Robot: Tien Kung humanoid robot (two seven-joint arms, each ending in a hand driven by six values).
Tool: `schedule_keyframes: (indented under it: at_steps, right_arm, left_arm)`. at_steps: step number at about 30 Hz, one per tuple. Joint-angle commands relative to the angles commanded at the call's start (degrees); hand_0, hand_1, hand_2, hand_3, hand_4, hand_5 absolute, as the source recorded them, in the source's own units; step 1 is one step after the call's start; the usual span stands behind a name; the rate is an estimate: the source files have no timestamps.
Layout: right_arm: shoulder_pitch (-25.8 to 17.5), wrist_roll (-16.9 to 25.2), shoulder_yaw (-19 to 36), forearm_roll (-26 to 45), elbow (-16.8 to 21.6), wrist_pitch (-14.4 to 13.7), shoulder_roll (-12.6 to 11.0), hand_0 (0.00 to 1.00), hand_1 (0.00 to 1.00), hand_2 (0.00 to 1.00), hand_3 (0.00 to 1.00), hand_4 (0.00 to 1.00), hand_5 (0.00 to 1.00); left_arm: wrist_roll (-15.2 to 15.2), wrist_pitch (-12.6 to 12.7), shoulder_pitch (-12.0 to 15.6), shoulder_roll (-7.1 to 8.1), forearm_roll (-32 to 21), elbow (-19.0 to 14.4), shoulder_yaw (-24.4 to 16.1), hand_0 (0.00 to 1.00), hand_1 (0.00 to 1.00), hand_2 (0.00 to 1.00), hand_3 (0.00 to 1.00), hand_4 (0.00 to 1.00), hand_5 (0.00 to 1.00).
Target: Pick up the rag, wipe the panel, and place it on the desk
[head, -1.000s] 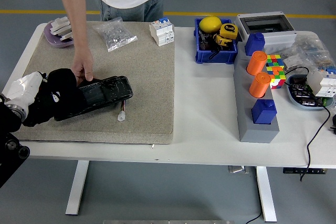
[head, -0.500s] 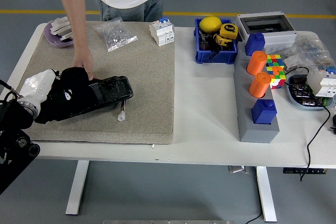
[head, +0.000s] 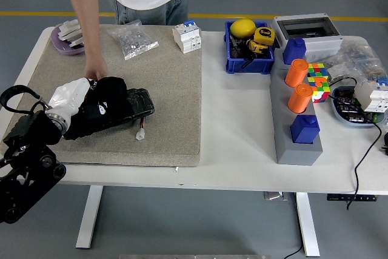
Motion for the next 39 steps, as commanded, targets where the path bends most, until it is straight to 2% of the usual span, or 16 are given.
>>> schedule_keyframes:
  at_steps: [12,22,31,39]
  right_arm:
    - [0.57,0.01,-0.38,0.06,0.07,0.06,-0.17,0.753,0.616,0.641,0.618,0.998,0.63]
    - [0.67,-0.02,-0.56,0.07,0.12,0.16,-0.23,0.752,0.616,0.64,0.62,0.998,0.629]
    - [0.55,-0.05,-0.6,0.04,0.1,0.2,-0.24,0.752,0.616,0.641,0.62,0.998,0.628]
    - [0.37,-0.02,-0.17,-0.11,0.08,0.15,-0.21,0.752,0.616,0.64,0.62,0.998,0.627]
  left_arm:
    - [0.55,-0.47,-5.0,-3.49,-0.81,1.84,4.29,0.202,0.153,0.535,0.526,0.207,0.002]
    - [0.59,-0.46,-6.85,-5.33,-1.43,3.02,6.59,0.203,0.154,0.535,0.526,0.209,0.002]
    - [0.74,-0.46,-6.55,-5.23,-1.25,3.25,6.47,0.203,0.154,0.535,0.526,0.21,0.002]
    - [1.01,-0.62,-5.25,-3.74,-0.67,2.43,5.44,0.203,0.155,0.537,0.527,0.218,0.002]
